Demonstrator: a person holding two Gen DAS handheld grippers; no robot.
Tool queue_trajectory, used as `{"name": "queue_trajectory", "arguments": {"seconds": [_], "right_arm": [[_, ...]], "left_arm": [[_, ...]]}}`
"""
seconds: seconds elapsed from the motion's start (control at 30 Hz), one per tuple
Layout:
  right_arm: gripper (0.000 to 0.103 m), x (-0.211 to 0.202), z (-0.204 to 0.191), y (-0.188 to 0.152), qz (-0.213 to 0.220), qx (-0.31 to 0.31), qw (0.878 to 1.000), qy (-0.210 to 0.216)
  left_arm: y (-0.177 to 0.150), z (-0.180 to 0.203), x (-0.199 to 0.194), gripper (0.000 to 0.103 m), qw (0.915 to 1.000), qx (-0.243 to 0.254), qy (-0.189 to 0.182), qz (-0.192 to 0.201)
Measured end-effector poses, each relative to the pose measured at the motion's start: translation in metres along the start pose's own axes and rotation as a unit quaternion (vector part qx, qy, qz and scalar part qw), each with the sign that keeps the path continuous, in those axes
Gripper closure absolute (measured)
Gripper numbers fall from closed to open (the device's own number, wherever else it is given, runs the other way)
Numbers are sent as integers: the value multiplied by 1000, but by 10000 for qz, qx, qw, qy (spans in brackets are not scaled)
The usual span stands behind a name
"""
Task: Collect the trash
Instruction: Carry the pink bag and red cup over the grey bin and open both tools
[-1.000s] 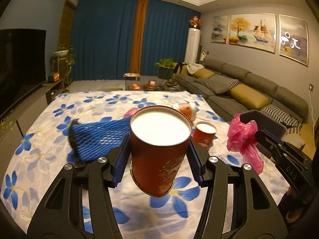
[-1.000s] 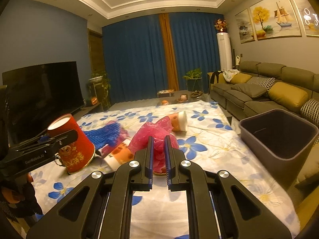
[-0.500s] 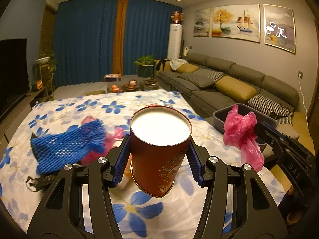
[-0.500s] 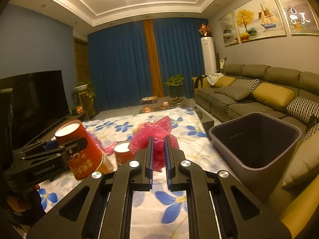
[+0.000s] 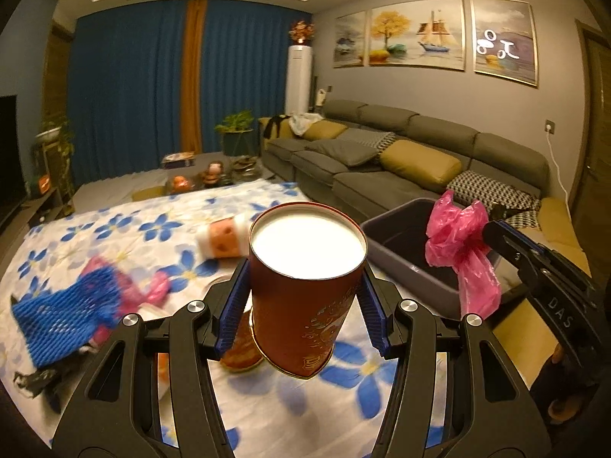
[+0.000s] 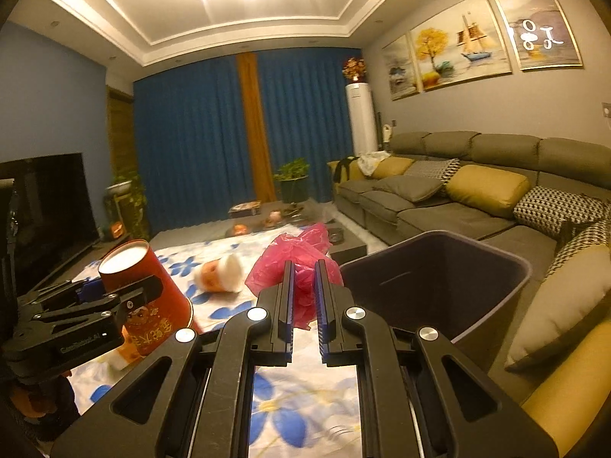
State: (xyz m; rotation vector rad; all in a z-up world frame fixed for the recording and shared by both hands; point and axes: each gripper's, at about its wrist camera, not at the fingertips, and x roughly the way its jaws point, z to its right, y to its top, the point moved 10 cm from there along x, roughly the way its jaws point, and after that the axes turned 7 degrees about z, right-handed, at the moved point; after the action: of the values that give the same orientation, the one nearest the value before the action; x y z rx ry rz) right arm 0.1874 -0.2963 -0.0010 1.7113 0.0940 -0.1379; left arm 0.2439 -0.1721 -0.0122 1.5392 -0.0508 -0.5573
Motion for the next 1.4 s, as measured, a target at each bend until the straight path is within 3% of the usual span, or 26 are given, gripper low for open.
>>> {"name": "queue_trajectory", "arguments": {"seconds": [0.33,0.57,0.83,1.4], "right_arm": [[92,12,72,13,130,208,9969,-747],[92,27,100,13,82,285,9942,-1036],[92,40,122,4,-84,366,9921,-1195],[92,54,139,-10,-328,509,9905,-1231]], "left_arm": [[34,66,39,50,9975,152,-652,209],[36,102,83,50,9950,122,-993,60],[26,131,123,50,9925,149,-1205,-149],[7,161,159,49,9872,33,-1519,-481]]}}
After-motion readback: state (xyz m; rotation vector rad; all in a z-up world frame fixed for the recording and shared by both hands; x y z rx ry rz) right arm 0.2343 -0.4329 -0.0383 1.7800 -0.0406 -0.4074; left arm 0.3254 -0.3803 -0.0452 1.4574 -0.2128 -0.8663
